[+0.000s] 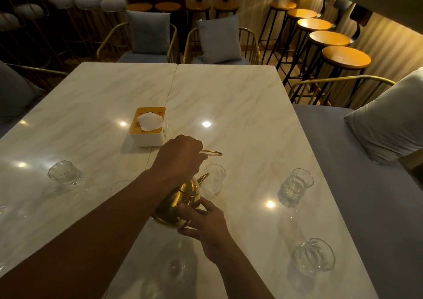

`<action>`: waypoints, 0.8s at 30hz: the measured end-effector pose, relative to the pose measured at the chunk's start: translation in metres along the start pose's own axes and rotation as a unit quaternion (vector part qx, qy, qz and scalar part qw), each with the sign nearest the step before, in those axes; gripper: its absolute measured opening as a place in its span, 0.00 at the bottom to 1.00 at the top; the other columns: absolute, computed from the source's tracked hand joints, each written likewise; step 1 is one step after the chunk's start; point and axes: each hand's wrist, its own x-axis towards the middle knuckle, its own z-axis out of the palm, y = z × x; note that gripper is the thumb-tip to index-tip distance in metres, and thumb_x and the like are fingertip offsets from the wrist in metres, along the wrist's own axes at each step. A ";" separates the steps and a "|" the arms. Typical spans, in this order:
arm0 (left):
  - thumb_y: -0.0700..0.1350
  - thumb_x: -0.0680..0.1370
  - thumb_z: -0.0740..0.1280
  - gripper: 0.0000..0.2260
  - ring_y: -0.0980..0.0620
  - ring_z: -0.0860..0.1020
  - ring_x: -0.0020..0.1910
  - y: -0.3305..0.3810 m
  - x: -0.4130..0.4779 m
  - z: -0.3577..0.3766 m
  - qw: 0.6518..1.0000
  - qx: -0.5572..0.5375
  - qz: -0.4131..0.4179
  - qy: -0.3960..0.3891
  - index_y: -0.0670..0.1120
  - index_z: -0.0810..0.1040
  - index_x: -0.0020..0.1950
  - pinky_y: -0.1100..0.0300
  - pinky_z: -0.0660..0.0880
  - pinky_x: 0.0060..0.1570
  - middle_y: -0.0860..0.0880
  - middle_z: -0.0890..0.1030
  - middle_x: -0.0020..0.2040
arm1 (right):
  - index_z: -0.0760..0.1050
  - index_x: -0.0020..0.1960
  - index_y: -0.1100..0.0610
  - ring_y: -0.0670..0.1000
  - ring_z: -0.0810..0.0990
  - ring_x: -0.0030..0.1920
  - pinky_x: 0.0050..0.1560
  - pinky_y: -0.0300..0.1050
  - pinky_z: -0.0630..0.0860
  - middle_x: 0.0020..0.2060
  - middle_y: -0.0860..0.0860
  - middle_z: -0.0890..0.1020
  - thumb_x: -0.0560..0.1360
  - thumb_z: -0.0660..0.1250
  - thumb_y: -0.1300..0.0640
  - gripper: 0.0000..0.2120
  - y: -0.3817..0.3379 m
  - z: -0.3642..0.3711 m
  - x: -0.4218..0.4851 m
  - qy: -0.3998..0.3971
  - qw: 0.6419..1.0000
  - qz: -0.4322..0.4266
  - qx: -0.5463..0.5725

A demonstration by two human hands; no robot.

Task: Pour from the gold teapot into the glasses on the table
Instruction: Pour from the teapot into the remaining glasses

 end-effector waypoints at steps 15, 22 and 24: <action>0.56 0.80 0.66 0.14 0.53 0.78 0.38 0.005 -0.001 -0.006 1.000 -0.003 -0.006 -0.009 0.48 0.84 0.55 0.61 0.71 0.39 0.50 0.85 0.46 | 0.76 0.59 0.52 0.58 0.85 0.50 0.51 0.60 0.82 0.53 0.56 0.84 0.62 0.82 0.53 0.29 0.001 -0.002 0.004 0.000 1.000 0.004 -0.001; 0.52 0.80 0.68 0.16 0.48 0.82 0.54 0.001 -0.017 -0.010 0.996 -0.054 -0.057 -0.031 0.46 0.81 0.64 0.63 0.69 0.49 0.47 0.83 0.59 | 0.77 0.52 0.47 0.56 0.84 0.51 0.48 0.58 0.83 0.53 0.53 0.82 0.60 0.83 0.54 0.24 0.003 -0.007 0.007 0.018 0.999 -0.013 -0.039; 0.50 0.79 0.69 0.18 0.48 0.80 0.59 -0.003 -0.024 -0.010 0.994 -0.074 -0.068 -0.050 0.46 0.78 0.67 0.61 0.71 0.55 0.47 0.81 0.64 | 0.75 0.52 0.43 0.54 0.83 0.51 0.48 0.56 0.83 0.54 0.50 0.80 0.59 0.83 0.54 0.26 0.006 -0.009 0.008 0.027 0.998 -0.018 -0.050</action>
